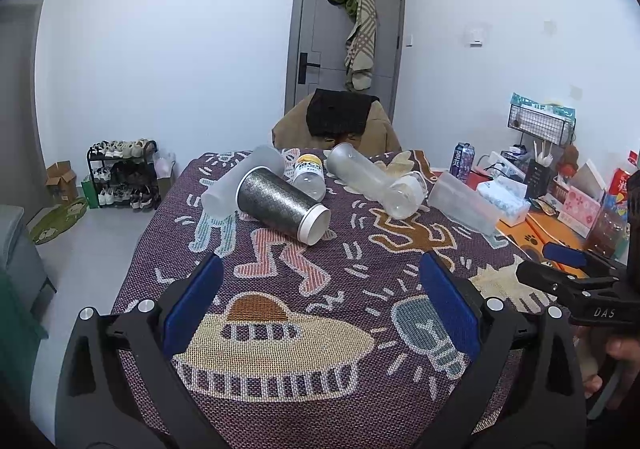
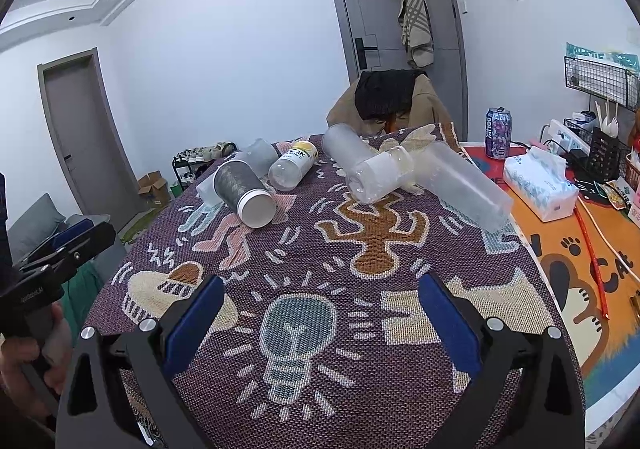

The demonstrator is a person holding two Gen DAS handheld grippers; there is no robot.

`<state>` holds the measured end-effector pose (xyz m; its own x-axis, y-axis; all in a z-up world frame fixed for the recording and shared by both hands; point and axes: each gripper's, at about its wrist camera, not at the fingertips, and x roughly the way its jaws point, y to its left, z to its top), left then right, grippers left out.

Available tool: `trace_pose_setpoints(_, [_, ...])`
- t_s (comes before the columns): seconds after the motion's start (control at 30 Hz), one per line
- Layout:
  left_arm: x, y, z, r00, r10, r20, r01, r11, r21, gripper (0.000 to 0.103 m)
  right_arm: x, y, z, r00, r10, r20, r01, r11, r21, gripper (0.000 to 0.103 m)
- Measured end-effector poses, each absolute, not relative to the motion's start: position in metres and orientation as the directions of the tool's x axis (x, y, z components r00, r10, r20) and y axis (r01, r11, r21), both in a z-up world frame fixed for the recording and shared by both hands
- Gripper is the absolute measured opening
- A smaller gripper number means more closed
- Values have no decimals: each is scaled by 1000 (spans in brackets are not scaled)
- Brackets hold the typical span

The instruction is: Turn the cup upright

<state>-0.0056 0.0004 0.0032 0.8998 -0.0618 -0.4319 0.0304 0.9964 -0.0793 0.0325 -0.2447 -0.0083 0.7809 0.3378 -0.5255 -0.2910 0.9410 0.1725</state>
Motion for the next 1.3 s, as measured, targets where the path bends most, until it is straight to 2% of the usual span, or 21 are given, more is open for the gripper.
trace_pose_setpoints(0.43, [6, -1, -3, 892, -78, -445, 39, 995, -96, 97, 54, -248, -8, 738, 388, -553, -305, 922, 240, 95])
trace_pose_setpoints(0.73, [29, -1, -4, 891, -84, -447, 42, 994, -102, 97, 96, -260, -12, 666, 472, -578, -291, 877, 381, 95])
trace_pose_setpoints(0.87, [40, 1, -4, 893, -69, -445, 26, 994, -104, 97, 119, -264, -16, 631, 494, -598, -268, 863, 429, 89])
trace_pose_setpoints(1.3, [60, 25, -13, 894, -8, -448, -72, 984, -162, 97, 204, -276, -29, 600, 538, -592, -111, 789, 605, 89])
